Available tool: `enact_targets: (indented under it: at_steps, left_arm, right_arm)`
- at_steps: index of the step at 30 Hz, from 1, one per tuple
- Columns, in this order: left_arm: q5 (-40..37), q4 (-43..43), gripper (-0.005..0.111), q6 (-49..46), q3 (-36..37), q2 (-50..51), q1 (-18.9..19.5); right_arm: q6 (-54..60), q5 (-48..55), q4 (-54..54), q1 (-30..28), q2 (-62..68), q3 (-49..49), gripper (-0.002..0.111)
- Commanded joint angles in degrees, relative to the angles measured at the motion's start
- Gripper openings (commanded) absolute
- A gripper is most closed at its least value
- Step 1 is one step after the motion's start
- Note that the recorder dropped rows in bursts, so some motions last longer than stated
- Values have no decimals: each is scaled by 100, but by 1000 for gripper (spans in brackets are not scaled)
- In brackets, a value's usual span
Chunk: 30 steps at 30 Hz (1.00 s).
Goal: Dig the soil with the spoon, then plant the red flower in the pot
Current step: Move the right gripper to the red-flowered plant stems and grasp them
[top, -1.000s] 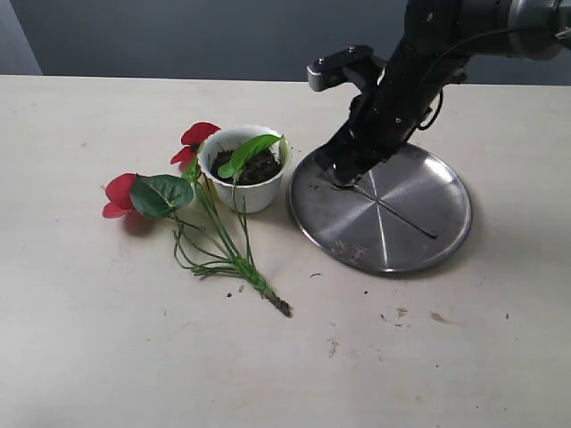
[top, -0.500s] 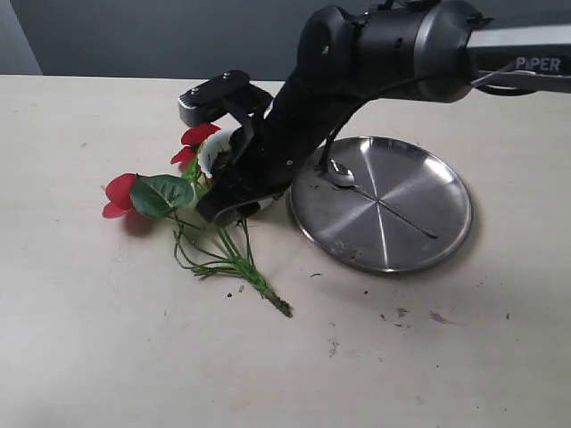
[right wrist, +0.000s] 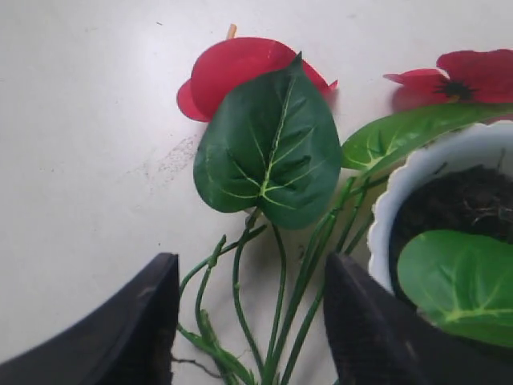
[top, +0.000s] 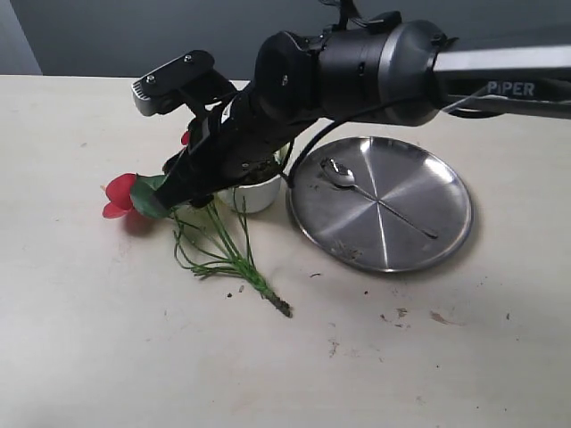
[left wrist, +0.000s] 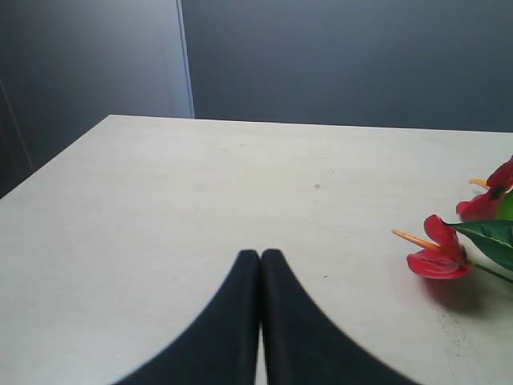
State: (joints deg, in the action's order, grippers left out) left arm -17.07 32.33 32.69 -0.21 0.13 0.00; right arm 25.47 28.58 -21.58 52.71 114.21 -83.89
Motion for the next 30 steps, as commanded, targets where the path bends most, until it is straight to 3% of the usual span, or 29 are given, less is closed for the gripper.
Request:
enact_targets:
  at_steps: [1,10,16,30]
  left_arm:
    - [50,11,0,14,21,-13,2]
    - [50,11,0,14,21,-13,2]
    - [35,11,0,14,21,-13,2]
    - [35,11,0,14,21,-13,2]
  right_arm:
    - [-63,-93,72,-10,213,19,53]
    - [-63,-456,142,-10,652,19,53]
    - [-715,-464,785,-10,663,19,53]
    - [-1104,290,963,-10,663,19,53]
